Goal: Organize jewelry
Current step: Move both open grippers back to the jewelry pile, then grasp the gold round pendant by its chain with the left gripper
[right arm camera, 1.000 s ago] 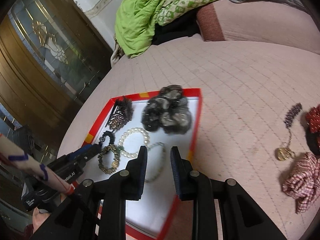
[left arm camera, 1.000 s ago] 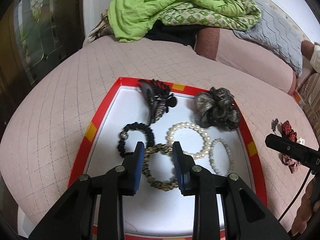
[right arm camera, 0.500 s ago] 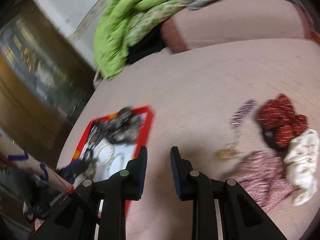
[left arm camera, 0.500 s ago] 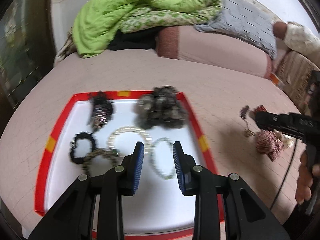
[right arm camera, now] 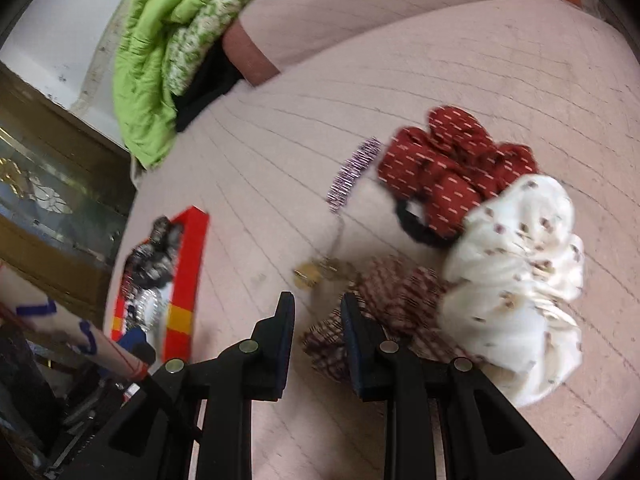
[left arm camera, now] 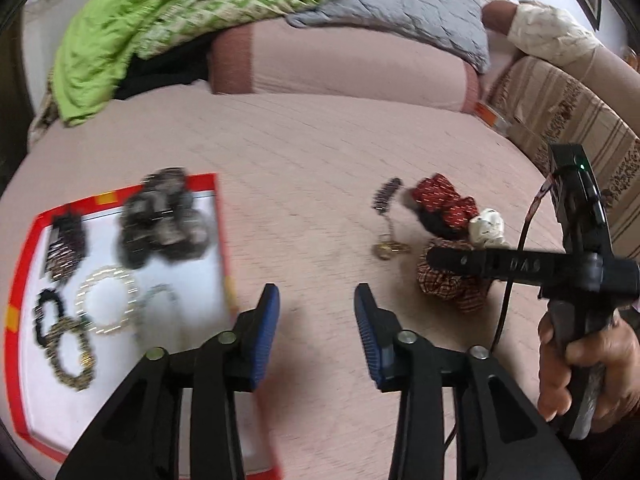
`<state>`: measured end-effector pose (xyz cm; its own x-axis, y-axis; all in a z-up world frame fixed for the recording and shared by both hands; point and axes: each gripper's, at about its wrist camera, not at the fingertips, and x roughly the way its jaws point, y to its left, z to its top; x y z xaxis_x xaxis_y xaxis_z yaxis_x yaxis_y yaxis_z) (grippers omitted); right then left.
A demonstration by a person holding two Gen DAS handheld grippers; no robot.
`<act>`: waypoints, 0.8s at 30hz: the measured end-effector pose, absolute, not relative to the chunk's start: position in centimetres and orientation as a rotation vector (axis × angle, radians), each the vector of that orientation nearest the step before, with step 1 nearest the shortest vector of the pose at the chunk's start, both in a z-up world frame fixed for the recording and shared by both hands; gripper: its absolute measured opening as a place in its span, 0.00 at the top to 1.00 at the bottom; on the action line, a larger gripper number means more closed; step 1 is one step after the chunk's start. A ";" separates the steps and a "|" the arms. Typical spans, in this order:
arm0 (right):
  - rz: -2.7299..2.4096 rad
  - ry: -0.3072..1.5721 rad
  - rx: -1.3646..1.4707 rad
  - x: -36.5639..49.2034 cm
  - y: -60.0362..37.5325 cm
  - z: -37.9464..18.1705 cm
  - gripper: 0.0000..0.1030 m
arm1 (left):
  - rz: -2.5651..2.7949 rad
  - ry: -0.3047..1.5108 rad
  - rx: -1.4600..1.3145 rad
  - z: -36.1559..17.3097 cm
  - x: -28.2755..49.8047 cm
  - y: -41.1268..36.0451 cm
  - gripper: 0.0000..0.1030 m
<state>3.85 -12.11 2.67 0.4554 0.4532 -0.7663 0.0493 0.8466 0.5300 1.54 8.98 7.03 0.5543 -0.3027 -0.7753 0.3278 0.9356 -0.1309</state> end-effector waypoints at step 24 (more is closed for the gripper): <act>0.231 0.874 0.583 2.0 -16.9 6.9 0.75 | -0.424 1.046 0.142 1.3 8.3 -0.7 0.60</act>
